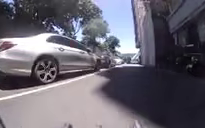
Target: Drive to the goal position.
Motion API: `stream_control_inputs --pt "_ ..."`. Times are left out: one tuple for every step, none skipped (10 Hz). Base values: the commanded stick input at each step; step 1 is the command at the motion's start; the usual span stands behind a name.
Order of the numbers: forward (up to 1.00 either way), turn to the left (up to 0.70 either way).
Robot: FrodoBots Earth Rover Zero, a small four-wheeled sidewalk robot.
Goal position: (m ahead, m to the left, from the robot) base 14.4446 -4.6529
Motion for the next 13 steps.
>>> stream_control_inputs --pt "0.45 0.0" --pt "0.45 0.0" --pt "0.45 0.0" --pt "0.45 0.0" --pt "0.45 0.0" --pt "0.45 0.0" --pt "0.45 0.0" --pt "0.45 0.0" --pt "0.45 0.0" --pt "0.45 0.0" --pt "0.45 0.0" --pt "0.45 0.0" --pt "0.45 0.0"
